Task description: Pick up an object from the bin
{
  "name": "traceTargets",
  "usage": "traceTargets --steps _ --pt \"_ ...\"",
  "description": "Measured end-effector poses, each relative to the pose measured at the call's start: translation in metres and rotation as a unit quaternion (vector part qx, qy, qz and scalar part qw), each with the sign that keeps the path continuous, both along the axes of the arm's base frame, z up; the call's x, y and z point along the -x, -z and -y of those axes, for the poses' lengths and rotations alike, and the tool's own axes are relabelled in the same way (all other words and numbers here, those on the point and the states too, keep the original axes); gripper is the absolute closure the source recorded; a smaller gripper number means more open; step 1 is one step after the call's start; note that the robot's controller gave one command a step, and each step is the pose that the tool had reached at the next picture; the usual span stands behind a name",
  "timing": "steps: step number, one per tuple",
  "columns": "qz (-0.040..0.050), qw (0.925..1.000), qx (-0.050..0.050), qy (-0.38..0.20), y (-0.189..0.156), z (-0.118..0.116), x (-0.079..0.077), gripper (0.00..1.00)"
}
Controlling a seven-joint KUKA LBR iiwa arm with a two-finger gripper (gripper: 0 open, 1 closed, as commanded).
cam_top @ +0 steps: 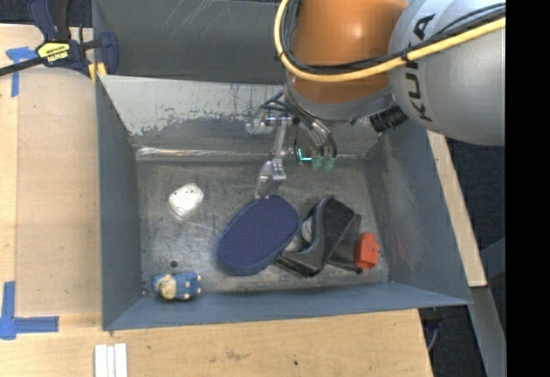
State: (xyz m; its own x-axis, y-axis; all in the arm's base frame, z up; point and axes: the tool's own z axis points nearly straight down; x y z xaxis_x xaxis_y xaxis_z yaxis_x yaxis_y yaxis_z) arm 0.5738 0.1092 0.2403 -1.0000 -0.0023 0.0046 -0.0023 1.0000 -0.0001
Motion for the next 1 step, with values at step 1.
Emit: traceTargets --steps 1 --pt "0.0032 0.9974 -0.002 -0.072 0.1555 0.0321 0.004 0.0"
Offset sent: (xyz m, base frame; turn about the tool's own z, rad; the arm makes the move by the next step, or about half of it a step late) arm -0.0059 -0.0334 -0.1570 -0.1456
